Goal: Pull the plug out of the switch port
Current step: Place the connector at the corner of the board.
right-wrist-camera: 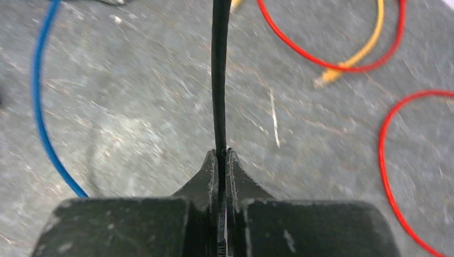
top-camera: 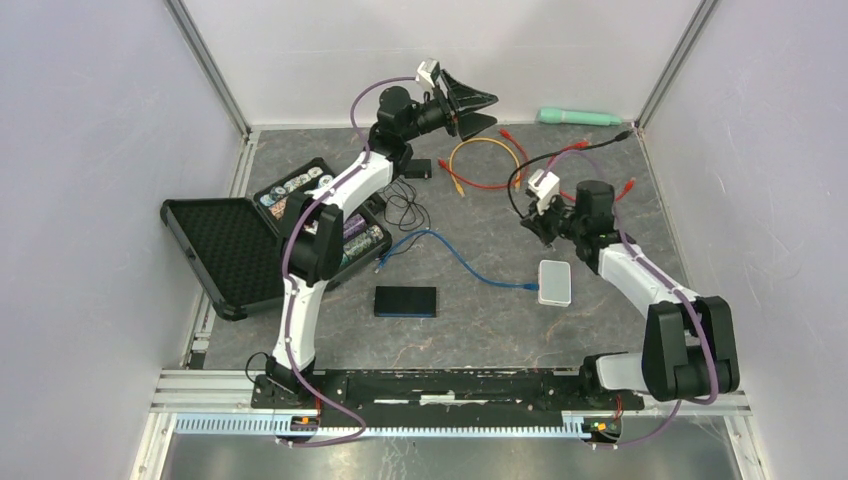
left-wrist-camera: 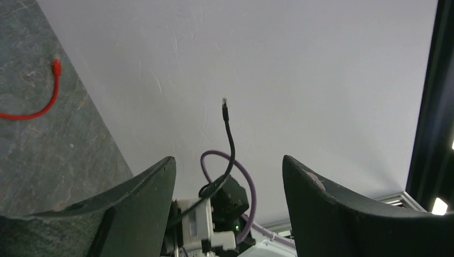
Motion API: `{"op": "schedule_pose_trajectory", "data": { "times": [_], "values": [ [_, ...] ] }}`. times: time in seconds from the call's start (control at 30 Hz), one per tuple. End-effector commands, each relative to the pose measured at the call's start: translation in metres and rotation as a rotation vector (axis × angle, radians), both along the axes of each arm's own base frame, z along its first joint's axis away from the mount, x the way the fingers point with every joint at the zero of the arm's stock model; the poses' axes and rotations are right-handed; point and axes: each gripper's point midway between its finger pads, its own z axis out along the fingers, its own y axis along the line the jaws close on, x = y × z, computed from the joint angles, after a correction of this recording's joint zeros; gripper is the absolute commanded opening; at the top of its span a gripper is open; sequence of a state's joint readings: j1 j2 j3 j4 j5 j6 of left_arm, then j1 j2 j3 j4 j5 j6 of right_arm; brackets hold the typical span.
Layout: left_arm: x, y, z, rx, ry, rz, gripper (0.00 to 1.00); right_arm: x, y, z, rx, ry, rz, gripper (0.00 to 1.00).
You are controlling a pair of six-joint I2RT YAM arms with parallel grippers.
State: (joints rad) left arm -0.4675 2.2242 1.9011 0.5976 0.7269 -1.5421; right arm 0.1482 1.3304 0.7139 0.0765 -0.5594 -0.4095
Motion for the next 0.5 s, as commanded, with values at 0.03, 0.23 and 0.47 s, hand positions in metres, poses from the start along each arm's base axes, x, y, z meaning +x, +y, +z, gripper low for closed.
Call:
{"op": "schedule_pose_trajectory", "data": {
  "times": [0.03,0.23,0.47],
  "values": [
    [0.005,0.009,-0.016,0.067,-0.075,-0.005,0.81,0.015,-0.043,0.002,-0.037,0.058,-0.026,0.00],
    [0.009,0.021,-0.023,0.086,-0.074,0.009,0.83,0.045,-0.090,-0.024,0.009,0.231,-0.112,0.00],
    [-0.001,0.022,-0.032,0.134,-0.069,-0.018,0.83,0.087,-0.123,-0.063,0.055,0.395,-0.238,0.01]
  ]
}}
